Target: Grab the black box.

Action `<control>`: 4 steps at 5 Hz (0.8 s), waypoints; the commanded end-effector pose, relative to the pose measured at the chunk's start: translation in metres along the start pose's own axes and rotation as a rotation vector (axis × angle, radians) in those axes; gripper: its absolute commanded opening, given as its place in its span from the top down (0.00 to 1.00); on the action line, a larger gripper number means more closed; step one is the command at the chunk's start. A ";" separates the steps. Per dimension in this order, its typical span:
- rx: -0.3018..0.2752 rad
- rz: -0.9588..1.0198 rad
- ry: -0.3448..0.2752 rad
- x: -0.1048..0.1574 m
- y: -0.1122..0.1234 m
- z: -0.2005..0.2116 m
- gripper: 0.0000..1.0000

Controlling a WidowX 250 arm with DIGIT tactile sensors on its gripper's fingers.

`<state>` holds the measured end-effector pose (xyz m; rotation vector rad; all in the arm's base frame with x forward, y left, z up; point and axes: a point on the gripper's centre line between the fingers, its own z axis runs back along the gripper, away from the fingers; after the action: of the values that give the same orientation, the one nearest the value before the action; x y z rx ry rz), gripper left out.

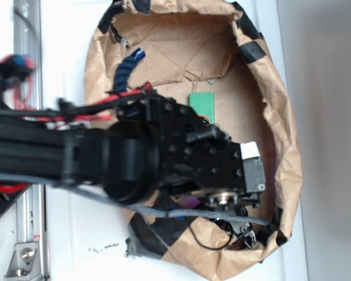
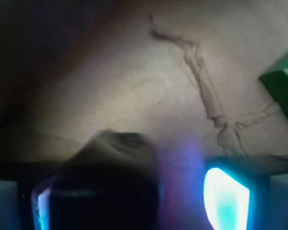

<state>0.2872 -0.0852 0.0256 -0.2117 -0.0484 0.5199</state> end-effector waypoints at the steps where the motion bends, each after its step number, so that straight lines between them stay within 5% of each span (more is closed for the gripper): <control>1: 0.005 -0.060 -0.019 0.003 -0.014 -0.009 0.00; 2: 0.017 -0.076 -0.008 0.002 -0.007 0.007 1.00; 4: 0.023 -0.045 -0.089 0.015 0.033 0.060 1.00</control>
<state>0.2745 -0.0415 0.0641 -0.1442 -0.0887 0.4698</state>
